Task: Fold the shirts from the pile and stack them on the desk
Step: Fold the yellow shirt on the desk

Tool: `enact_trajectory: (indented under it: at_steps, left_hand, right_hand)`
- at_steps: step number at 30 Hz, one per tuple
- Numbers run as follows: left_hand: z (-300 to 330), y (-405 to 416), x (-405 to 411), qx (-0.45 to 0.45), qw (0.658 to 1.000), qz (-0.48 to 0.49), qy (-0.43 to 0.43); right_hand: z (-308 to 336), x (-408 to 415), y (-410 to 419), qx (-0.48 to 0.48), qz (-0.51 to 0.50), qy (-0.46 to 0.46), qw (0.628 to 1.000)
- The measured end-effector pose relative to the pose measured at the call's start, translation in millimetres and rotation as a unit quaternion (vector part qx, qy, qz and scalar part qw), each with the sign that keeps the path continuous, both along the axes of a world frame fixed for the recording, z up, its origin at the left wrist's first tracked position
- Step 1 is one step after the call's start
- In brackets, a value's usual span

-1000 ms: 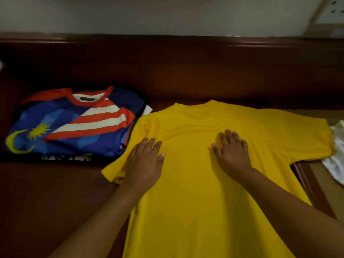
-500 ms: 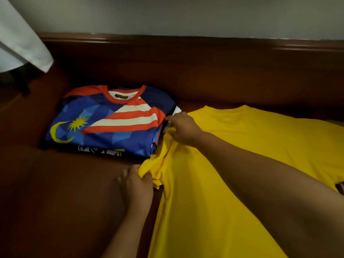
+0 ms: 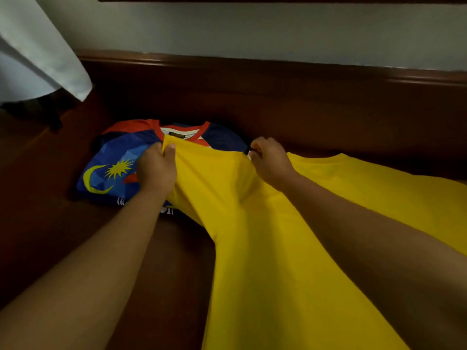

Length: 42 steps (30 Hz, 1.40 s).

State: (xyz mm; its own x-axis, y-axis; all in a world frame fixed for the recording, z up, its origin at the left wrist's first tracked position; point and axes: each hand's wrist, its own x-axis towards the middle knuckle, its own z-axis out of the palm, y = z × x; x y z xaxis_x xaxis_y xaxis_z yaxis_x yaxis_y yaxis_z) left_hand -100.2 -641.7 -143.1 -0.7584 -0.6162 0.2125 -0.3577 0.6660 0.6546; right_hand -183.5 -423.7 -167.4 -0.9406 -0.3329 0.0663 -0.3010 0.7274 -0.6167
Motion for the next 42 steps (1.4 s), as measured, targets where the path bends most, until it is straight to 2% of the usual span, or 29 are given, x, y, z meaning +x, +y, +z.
enact_trajectory:
  at_steps: [2,4,7,9,10,12,14,16,20,23,26,28,30,33,35,38,42]
  left_hand:
    - [-11.3,-6.1,2.7,-0.008,1.0,0.015,-0.008]
    - [-20.1,4.5,15.5,-0.061,0.998,0.0,-0.015]
    - [-37.4,42.9,34.4,-0.22,0.962,-0.159,-0.026]
    - [-50.7,61.5,35.7,-0.277,0.922,-0.251,-0.1]
    - [-55.9,64.3,33.4,-0.292,0.909,-0.26,-0.144]
    - [-62.6,58.9,25.2,-0.291,0.904,-0.215,-0.227]
    - [-60.6,53.3,20.4,-0.248,0.913,-0.158,-0.282]
    - [-53.8,51.2,20.1,-0.22,0.927,-0.143,-0.268]
    - [-36.4,37.4,36.0,-0.136,0.987,-0.052,-0.067]
    - [-39.6,24.9,65.7,-0.05,0.996,0.078,0.006]
    - [-61.1,20.8,91.5,0.126,0.976,0.18,0.005]
    - [-71.4,26.2,102.7,0.267,0.941,0.206,0.03]
    - [-70.6,36.8,106.1,0.385,0.902,0.193,0.019]
    - [-65.5,40.5,99.0,0.483,0.864,0.14,0.009]
    - [-58.5,36.7,93.6,0.524,0.844,0.117,-0.007]
    - [-53.9,32.6,92.4,0.509,0.854,0.099,-0.032]
    - [-54.4,34.7,102.6,0.5,0.86,0.085,0.047]
  right_hand:
    - [-14.6,32.1,17.9,0.0,-0.023,-0.008,1.0]
    - [-34.8,68.6,50.0,0.044,-0.031,0.022,0.998]
    - [-66.1,95.1,100.0,0.135,-0.046,0.037,0.989]
    - [-77.1,95.3,122.0,0.183,-0.067,0.005,0.981]
    - [-81.5,92.5,129.9,0.206,-0.069,-0.004,0.976]
    - [-87.1,85.7,142.8,0.248,-0.075,-0.019,0.966]
    - [-86.4,80.0,150.6,0.266,-0.102,-0.047,0.957]
    - [-80.3,76.4,149.1,0.264,-0.122,-0.066,0.954]
    - [-48.1,67.7,116.5,0.197,-0.086,-0.046,0.976]
    - [-14.1,53.9,61.3,0.115,0.005,-0.001,0.993]
    - [11.2,42.1,-2.6,0.076,0.1,0.026,0.992]
    - [19.0,34.9,-41.3,0.078,0.146,0.016,0.986]
    - [22.2,26.9,-74.8,0.1,0.183,-0.002,0.978]
    - [24.4,16.7,-116.3,0.152,0.229,-0.034,0.961]
    - [26.7,13.8,-135.6,0.198,0.249,-0.059,0.946]
    - [28.2,14.2,-151.1,0.274,0.263,-0.064,0.923]
    - [24.9,12.8,-156.6,0.275,0.256,-0.052,0.925]
